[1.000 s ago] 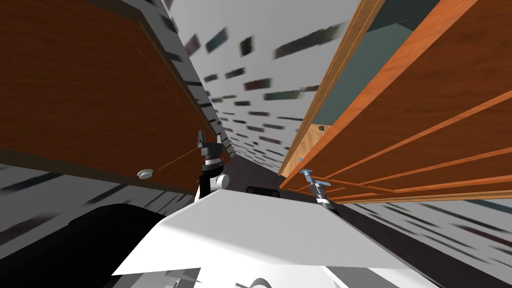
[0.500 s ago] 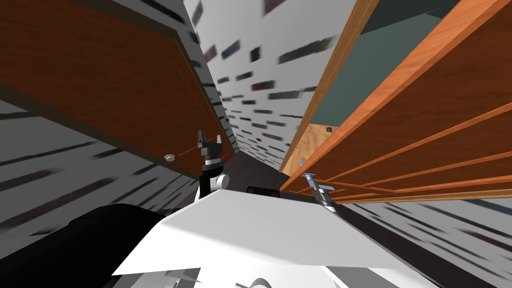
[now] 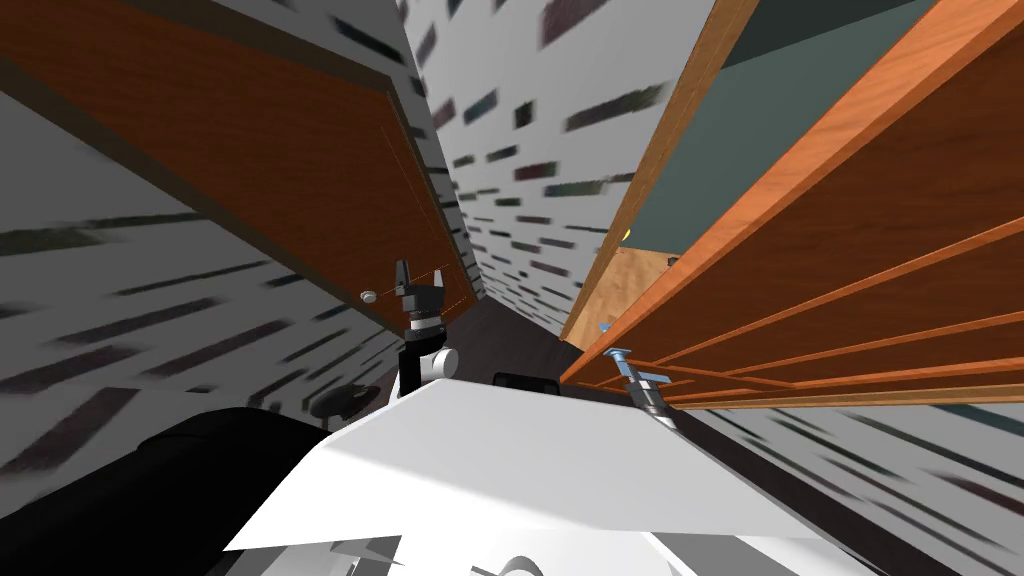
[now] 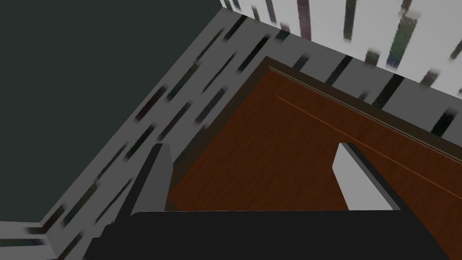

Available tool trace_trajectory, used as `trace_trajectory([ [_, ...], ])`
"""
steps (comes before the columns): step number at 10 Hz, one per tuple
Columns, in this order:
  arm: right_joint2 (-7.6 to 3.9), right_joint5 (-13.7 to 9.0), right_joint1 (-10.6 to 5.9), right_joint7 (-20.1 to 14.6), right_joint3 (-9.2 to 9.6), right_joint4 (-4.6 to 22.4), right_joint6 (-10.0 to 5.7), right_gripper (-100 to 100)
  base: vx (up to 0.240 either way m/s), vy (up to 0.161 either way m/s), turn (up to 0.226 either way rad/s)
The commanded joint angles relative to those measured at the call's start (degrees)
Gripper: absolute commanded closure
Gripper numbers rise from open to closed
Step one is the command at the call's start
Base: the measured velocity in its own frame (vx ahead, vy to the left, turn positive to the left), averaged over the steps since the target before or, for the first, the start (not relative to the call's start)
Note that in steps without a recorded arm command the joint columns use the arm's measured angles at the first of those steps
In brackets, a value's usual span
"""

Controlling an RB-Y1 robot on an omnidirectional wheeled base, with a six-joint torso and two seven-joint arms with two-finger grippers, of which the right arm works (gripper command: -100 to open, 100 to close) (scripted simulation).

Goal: Pull the door open

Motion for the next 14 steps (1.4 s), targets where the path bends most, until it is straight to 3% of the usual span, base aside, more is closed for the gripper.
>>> trace_trajectory([
  [1,-0.38,0.0,0.66,-0.3,0.1,0.2,-0.75,100,-0.214,-0.055,0.151],
  [6,-1.34,0.2,1.0,-1.1,0.52,2.0,-3.45,100,-0.21,-0.066,0.157],
  [7,-0.94,0.4,0.99,-1.1,0.83,1.6,-2.9,100,-0.081,-0.028,0.038],
  [13,2.65,5.0,-5.61,0.1,-2.65,3.2,2.26,100,-0.235,-0.048,0.101],
  [14,2.65,5.0,-5.61,0.1,-2.65,3.2,2.26,100,-0.147,-0.033,0.017],
])
